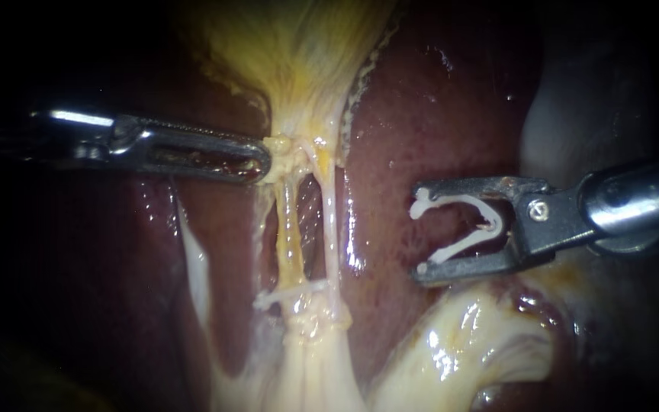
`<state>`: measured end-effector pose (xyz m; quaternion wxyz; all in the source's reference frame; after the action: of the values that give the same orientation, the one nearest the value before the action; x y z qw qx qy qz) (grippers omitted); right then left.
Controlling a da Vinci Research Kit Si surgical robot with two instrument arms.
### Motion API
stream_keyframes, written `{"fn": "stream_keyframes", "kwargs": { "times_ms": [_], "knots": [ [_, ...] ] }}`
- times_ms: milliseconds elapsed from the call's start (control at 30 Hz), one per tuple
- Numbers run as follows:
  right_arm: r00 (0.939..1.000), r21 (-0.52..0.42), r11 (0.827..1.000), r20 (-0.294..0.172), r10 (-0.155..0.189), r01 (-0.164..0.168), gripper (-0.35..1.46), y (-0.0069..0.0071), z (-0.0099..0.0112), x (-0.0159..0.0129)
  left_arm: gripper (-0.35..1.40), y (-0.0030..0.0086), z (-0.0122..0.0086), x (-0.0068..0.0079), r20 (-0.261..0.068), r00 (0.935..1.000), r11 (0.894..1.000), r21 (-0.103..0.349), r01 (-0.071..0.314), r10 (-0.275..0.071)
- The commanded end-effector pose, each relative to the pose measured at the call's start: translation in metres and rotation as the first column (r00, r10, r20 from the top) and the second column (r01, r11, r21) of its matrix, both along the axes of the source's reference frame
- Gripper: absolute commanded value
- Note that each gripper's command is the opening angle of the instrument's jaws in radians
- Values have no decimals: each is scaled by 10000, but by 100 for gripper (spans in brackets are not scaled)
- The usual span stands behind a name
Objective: Clipping second clip left tube
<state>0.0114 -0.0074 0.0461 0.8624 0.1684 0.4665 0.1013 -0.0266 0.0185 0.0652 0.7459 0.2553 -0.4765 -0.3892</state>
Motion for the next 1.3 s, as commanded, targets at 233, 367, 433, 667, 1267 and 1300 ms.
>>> {"fn": "stream_keyframes", "kwargs": {
  "times_ms": [233, 367, 433, 667, 1267, 1300],
  "knots": [
    [10000, 1, 10000, 4, 4, -4, 50, 0, 1, 0, -35, 8, -16, 13, 99, 9996, 9996, 73, 267, -268],
    [10000, 16, 10000, -10, -17, 17, 50, 0, 1, 0, -35, 22, -36, 27, 264, 9977, 9980, 63, 625, -626],
    [10000, 15, 10000, -10, -18, 18, 50, 0, 1, 0, -35, 27, -43, 32, 305, 9968, 9973, 73, 731, -733],
    [10000, 15, 10000, -10, -18, 18, 50, 0, 1, 0, -35, 34, -56, 44, 408, 9941, 9950, 62, 1002, -1003],
    [10000, 20, 10000, -18, -31, 31, 50, -1, 3, 3, -35, 34, -65, 51, 450, 9924, 9934, 57, 1146, -1147],
    [10000, 15, 10000, -17, -30, 30, 50, -2, 3, 4, -35, 34, -65, 51, 449, 9924, 9934, 55, 1146, -1147]
  ]
}}
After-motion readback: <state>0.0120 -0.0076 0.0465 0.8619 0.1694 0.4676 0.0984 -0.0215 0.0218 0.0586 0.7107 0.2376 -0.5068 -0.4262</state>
